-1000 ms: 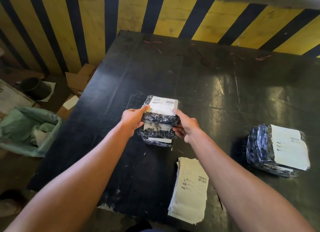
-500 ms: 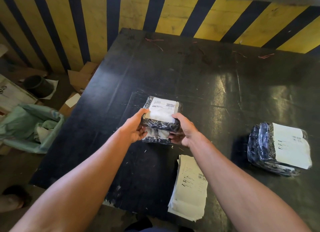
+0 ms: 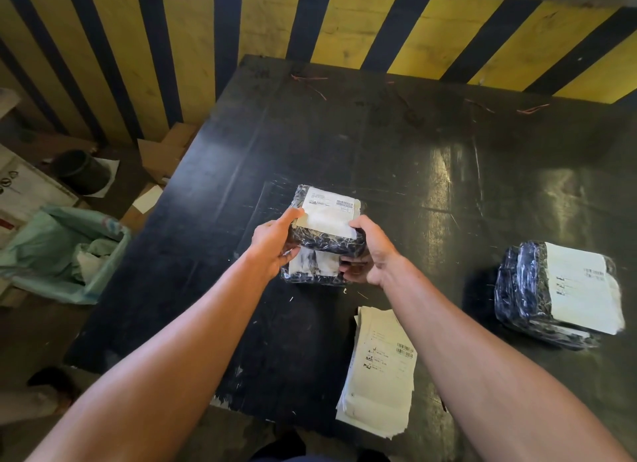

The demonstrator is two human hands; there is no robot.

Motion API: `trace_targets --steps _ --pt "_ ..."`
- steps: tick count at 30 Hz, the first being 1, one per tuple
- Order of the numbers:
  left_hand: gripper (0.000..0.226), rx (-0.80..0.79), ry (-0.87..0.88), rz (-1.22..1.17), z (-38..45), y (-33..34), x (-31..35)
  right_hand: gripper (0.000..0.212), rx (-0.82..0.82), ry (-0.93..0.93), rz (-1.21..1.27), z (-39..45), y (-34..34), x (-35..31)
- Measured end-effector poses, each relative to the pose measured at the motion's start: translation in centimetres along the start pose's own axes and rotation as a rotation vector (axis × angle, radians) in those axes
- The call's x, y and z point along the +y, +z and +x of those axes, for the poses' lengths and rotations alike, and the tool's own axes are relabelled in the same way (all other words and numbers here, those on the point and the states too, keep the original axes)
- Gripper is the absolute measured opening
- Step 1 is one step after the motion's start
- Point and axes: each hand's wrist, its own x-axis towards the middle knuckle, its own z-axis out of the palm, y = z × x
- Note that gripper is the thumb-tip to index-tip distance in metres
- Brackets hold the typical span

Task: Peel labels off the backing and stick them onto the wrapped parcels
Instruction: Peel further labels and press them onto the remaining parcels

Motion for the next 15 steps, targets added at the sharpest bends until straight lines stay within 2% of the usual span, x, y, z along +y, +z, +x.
trace_targets --steps 7,13,15 --pt "0.041 0.030 0.334 0.286 -2.0 1.2 3.4 0.060 -0.017 -0.043 0.079 -0.2 -0.2 -0.3" --pt "0.040 -0.130 0.364 0.438 -3.2 3.5 3.8 0.032 0.109 -0.208 0.207 -0.7 -4.1 -0.6" --pt "0.047 -0.173 0.331 0.476 -2.9 4.9 2.8 0.033 0.171 -0.237 0.203 -0.6 -6.3 -0.3"
